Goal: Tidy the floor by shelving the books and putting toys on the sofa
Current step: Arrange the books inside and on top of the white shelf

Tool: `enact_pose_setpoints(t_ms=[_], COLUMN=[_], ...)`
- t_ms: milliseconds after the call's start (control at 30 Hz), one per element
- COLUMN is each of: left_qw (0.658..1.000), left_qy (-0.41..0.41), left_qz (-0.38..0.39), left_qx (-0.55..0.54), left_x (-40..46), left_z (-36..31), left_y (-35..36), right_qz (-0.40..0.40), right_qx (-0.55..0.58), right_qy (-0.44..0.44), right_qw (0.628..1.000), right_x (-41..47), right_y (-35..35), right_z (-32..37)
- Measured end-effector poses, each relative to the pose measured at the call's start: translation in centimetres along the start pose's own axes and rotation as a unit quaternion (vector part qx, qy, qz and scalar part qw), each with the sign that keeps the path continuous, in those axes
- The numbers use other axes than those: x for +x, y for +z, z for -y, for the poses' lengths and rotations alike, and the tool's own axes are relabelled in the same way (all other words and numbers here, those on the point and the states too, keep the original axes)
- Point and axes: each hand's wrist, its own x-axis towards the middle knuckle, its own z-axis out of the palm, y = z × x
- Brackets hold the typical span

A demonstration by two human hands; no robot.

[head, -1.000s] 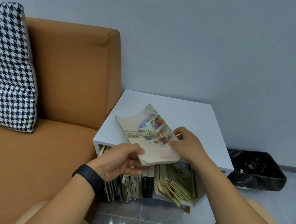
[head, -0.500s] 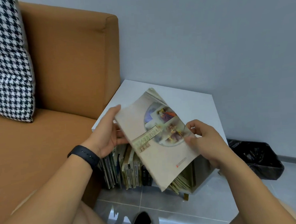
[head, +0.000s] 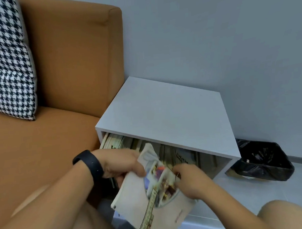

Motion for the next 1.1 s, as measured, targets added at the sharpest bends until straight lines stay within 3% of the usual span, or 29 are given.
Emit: enact_pose_setpoints(t_ms=[100,267,467,600,767,933,1100], left_qw=[0.997,0.980,0.978,0.972,0.917,0.917,0.935], left_qy=[-0.065,-0.193,-0.209,-0.220,-0.162,-0.157,-0.184], left_qz=[0.023,0.043,-0.011,-0.005,-0.029,-0.039,-0.026], left_qx=[0.016,-0.023,-0.004,0.079,0.365,0.365,0.302], left_x=[1.2,4.1,4.5,4.6,4.7,5.0,5.0], left_z=[0.7,2.9,2.9,2.9,2.9,2.5,3.1], left_y=[2.0,7.3,6.2,5.8,6.6,6.2,6.3], right_qz=[0.043,-0.080,-0.086,-0.034,-0.030,-0.028,-0.023], right_qx=[0.016,0.143,0.279,0.267,0.248,0.237,0.096], right_qy=[0.044,0.050,0.111,0.147,0.175,0.179,0.154], right_qw=[0.998,0.985,0.950,0.952,0.952,0.954,0.983], right_x=[1.4,4.3,7.8,9.5,12.6,11.8,11.3], right_y=[1.5,1.8,2.5,4.3,7.2,5.8,3.5], right_z=[0.1,0.8,2.8,2.6,1.4,2.3,2.5])
